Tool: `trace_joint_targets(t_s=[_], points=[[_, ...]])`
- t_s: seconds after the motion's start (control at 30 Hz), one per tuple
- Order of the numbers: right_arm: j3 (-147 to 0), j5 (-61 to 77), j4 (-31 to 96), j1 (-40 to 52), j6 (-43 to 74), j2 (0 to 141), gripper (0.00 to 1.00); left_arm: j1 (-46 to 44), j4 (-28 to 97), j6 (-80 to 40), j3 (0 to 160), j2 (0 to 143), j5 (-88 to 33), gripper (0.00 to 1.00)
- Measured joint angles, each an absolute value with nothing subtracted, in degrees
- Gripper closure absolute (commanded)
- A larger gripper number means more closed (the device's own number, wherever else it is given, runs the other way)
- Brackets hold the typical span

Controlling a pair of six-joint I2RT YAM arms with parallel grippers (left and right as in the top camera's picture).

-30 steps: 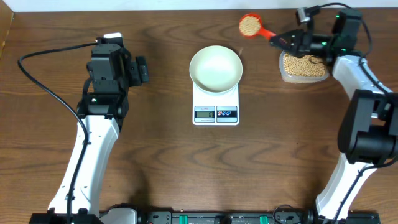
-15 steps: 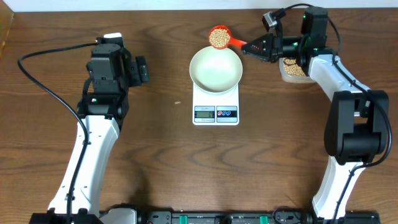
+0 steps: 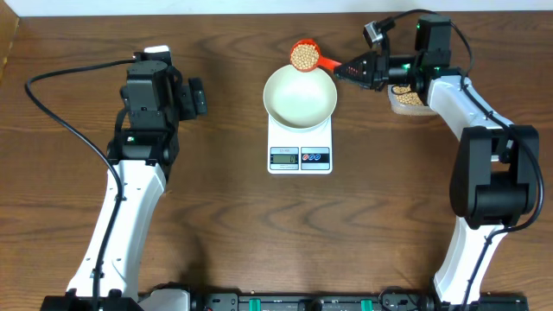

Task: Scoop item into bowl and weigh 50g on scale
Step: 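Carry the filled scoop left over the white bowl on the scale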

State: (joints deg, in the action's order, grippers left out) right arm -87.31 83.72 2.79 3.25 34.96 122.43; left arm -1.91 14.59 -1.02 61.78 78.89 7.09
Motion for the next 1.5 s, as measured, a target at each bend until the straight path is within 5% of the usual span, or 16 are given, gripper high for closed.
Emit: trace_joint_targets(t_s=[0.93,1.5], points=[[-87.3,71.9,17.4,6.1,21.3,121.3,0.98,-1.9,14.6,-1.0,61.8,78.9,6.7,0.01],[-87.6,53.7,39.7,9.5,5.3,113.2,0.99,-1.9,14.6,-1.0,61.8,78.9,6.7,0.01]])
